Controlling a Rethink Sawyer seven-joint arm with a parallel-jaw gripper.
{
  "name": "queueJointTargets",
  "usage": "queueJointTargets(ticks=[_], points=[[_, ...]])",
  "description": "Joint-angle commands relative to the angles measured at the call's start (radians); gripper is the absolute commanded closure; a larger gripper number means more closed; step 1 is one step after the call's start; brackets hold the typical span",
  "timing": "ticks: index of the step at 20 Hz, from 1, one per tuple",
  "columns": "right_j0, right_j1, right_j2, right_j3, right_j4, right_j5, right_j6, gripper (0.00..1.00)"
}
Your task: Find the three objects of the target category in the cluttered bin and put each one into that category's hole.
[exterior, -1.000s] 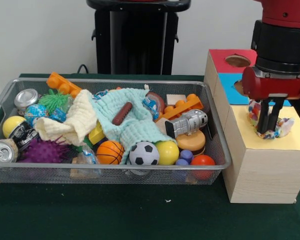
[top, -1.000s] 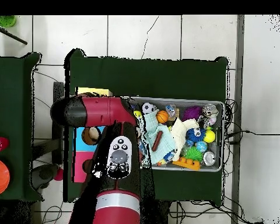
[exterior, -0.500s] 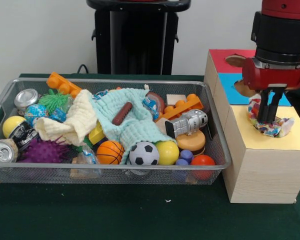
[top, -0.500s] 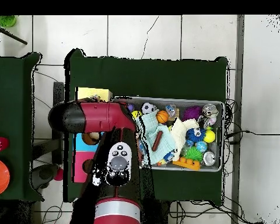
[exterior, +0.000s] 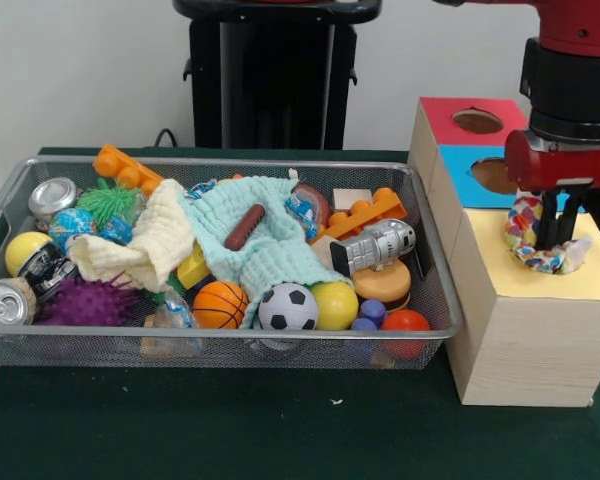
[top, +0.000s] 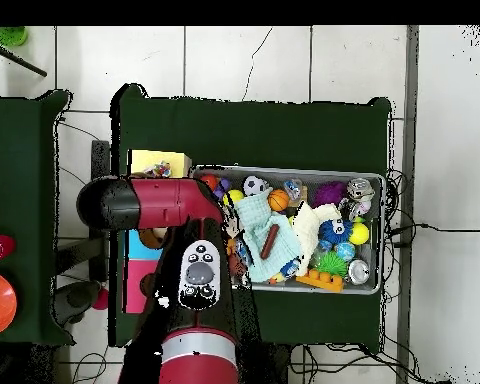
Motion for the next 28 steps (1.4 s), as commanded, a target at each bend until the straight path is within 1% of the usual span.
queueJointTargets(ticks=[1, 3, 5, 9, 12, 14, 21, 23, 24, 28], points=[[-0.017, 0.089, 0.123, 0.065, 0.055, -0.008, 0.176, 1.0], [-0.012, 0.099, 0.117, 0.052, 0.049, 0.007, 0.166, 1.0], [-0.005, 0.115, 0.098, 0.043, 0.038, 0.0, 0.163, 1.0], [0.026, 0.176, 0.023, -0.005, -0.017, -0.067, 0.164, 1.0], [0.029, 0.223, -0.003, -0.031, -0.039, -0.121, 0.155, 1.0], [0.027, 0.251, -0.011, -0.05, -0.047, -0.147, 0.14, 1.0], [-0.001, 0.286, 0.009, -0.088, -0.058, -0.162, 0.08, 1.0], [-0.004, 0.282, 0.009, -0.093, -0.061, -0.149, 0.072, 1.0], [-0.005, 0.268, 0.009, -0.085, -0.058, -0.13, 0.074, 1.0], [-0.022, 0.163, 0.032, -0.028, -0.043, -0.005, 0.046, 1.0]])
